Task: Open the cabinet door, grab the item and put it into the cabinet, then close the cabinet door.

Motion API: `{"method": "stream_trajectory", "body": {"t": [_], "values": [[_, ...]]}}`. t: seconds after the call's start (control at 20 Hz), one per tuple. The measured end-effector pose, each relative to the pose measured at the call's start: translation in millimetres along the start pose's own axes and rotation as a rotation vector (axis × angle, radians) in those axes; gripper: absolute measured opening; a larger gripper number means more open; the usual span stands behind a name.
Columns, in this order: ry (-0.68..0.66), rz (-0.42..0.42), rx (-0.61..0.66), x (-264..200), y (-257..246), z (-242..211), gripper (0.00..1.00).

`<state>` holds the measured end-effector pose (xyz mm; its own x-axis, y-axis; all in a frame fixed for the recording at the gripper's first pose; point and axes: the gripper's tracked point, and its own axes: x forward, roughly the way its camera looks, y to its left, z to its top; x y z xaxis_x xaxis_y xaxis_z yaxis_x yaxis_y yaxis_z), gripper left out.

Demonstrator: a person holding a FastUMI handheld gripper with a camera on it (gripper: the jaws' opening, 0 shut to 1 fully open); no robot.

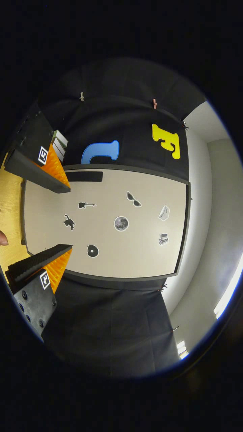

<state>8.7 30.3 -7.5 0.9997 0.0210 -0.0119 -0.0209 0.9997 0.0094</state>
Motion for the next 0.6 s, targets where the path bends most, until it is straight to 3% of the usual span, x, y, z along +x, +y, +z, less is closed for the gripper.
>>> {"method": "stream_trajectory", "body": {"t": [0.6], "values": [[0.007, 0.075, 0.014, 64, 71, -4, 0.97]]}}
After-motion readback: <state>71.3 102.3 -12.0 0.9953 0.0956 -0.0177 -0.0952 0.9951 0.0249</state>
